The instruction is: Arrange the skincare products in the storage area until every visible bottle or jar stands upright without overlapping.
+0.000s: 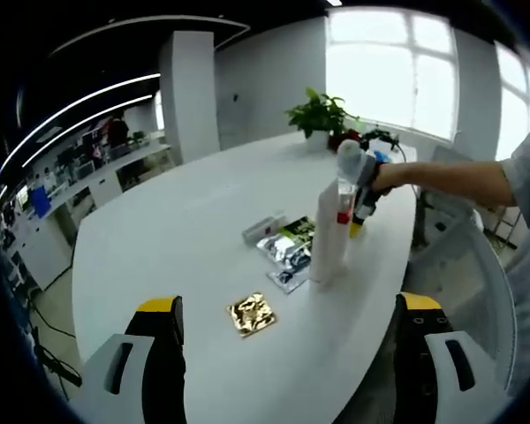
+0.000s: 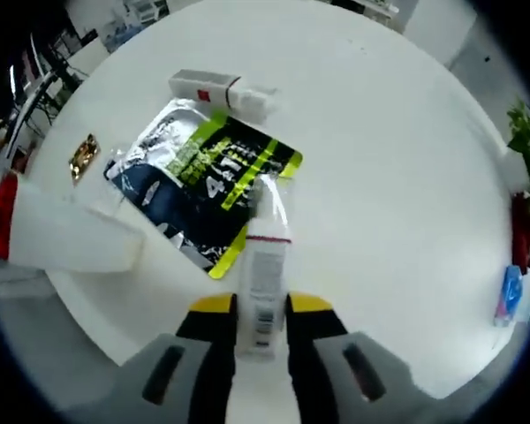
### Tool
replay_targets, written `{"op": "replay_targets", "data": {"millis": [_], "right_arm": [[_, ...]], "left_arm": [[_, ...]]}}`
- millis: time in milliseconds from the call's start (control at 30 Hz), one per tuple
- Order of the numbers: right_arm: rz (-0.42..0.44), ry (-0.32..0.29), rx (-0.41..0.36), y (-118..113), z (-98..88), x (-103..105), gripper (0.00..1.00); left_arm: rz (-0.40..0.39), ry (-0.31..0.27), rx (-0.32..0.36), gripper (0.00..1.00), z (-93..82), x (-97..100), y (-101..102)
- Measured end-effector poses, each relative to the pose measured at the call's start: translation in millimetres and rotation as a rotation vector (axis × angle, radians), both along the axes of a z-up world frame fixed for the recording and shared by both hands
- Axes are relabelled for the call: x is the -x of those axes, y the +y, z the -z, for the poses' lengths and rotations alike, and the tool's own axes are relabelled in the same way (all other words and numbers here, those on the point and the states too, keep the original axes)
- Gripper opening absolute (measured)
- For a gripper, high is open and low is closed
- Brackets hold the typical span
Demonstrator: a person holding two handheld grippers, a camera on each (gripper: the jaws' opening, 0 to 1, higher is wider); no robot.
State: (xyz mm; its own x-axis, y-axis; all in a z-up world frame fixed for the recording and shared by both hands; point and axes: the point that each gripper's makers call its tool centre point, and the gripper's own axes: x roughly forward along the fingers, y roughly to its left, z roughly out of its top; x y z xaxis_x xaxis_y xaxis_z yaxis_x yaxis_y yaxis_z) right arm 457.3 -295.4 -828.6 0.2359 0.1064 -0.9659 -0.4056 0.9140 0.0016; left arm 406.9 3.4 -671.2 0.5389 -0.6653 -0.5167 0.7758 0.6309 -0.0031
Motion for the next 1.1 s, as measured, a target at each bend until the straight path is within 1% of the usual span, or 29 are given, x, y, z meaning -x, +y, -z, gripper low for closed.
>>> {"op": "replay_targets", "data": {"millis": [67, 100, 200, 267, 300, 333, 400, 433, 467, 500, 567, 600, 667, 767, 833, 900, 1067, 1100], "right_arm": [[-0.013, 0.01, 0.0, 1.3, 0.2, 1.1, 0.2], [-0.04, 0.017, 0.007, 1.3, 0.2, 1.7, 0.2], [-0.063, 0.017, -0.004, 1.0, 0.2, 1.3, 0.19], [-0.082, -0.018, -0.029, 0.8, -0.5, -1.8, 0.19], [-0.076, -0.018, -0.044, 0.3, -0.8, -1.1, 0.19], [-0.064, -0.037, -0.093, 3.4, -1.3, -2.6, 0.19], [-0.026, -0.041, -0.188, 9.5, -3.1, -1.0, 0.19], [0.0, -0.053, -0.251, 12.3, -5.3, -1.2, 0.19], [0.004, -0.062, -0.278, 13.8, -7.0, -0.6, 0.19], [0.013, -0.053, -0.322, 16.1, -9.2, 3.1, 0.19], [0.02, -0.071, -0.356, 16.0, -12.3, 4.5, 0.18], [0.025, -0.075, -0.369, 15.3, -13.3, 5.9, 0.18], [0.029, -0.09, -0.419, 17.5, -16.4, 10.1, 0.18], [0.048, -0.116, -0.514, 23.1, -26.2, 17.8, 0.18], [0.049, -0.133, -0.542, 23.8, -31.5, 21.2, 0.18], [0.047, -0.149, -0.563, 25.8, -36.5, 24.6, 0.18], [0.041, -0.223, -0.635, 34.1, -55.0, 32.4, 0.18], [0.038, -0.225, -0.649, 35.9, -58.2, 35.6, 0.18]], "left_arm": [[-0.012, 0.003, 0.0, 0.97, 0.8, 0.2, -3.0], [-0.015, 0.003, 0.001, 0.97, 0.8, 0.7, -4.5], [-0.022, 0.001, -0.004, 0.97, 0.7, 2.5, -11.0], [-0.034, -0.004, -0.003, 0.97, -0.6, 4.0, -13.2], [-0.043, -0.002, 0.001, 0.97, -1.2, 5.2, -14.9], [-0.053, -0.003, 0.005, 0.97, -1.4, 5.5, -15.7], [-0.058, -0.002, 0.004, 0.97, -0.3, 8.1, -18.7], [-0.059, -0.002, 0.003, 0.97, 0.0, 10.1, -19.7], [-0.058, -0.002, 0.0, 0.97, 0.8, 11.9, -21.0], [-0.058, 0.0, -0.003, 0.97, 1.4, 12.6, -21.7], [-0.064, -0.002, -0.003, 0.97, 2.1, 13.2, -23.0], [-0.07, -0.001, 0.007, 0.97, 1.8, 12.8, -24.3], [-0.078, 0.006, 0.033, 0.97, 0.7, 12.8, -29.1], [-0.081, 0.01, 0.037, 0.97, 2.0, 13.8, -34.2], [-0.075, 0.006, 0.037, 0.97, 1.3, 15.7, -39.8], [-0.068, 0.012, 0.039, 0.97, 1.8, 17.7, -44.6], [-0.056, 0.023, 0.046, 0.97, 2.5, 22.2, -53.1], [-0.053, 0.024, 0.047, 0.97, 2.6, 23.4, -54.7]]}}
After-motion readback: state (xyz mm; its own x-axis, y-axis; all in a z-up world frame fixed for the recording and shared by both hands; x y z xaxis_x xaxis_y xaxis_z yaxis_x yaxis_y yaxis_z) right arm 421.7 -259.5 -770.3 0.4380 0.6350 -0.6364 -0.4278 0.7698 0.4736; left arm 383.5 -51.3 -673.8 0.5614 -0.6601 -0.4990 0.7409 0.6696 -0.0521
